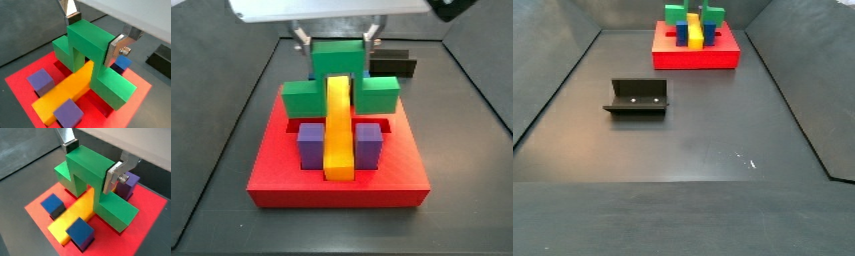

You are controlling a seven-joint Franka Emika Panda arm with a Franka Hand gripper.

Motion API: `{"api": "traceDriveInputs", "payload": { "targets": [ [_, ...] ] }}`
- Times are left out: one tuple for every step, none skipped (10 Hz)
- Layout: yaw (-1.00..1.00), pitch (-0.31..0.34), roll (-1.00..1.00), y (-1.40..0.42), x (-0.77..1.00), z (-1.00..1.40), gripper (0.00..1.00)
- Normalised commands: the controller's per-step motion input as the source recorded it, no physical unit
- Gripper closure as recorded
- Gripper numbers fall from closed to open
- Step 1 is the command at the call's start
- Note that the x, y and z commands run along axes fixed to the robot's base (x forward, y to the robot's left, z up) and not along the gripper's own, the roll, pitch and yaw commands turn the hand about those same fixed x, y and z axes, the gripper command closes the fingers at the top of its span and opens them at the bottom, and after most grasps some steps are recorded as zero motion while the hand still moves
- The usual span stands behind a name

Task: Pick up the green object. Move up. Move to above the board. Insert the green object.
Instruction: Insert the green object.

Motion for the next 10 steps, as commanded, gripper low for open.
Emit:
{"api": "traceDriveInputs", "payload": {
  "targets": [
    [0.01,-0.001,0.08,-0.07,0.11,-0.09,1.00],
    [0.02,0.000,0.07,-0.07,0.18,-0.12,1.00],
    [0.00,0.000,0.06,-0.04,0.23,-0.18,1.00],
    [0.00,0.000,0.11,-0.01,0.20,-0.27,1.00],
    [0.00,0.000,0.15,0.00,0.13,-0.33,1.00],
    [0.00,0.000,0.17,0.00,0.02,-0.31,1.00],
    [0.00,0.000,0.13,0.00,0.00,-0.20,1.00],
    [0.00,0.000,0.08,-0.07,0.07,-0.09,1.00],
    [0.00,0.009,0.07,-0.12,0.18,-0.05,1.00],
    [0.00,0.036,0.10,-0.11,0.17,-0.09,1.00]
  ]
}}
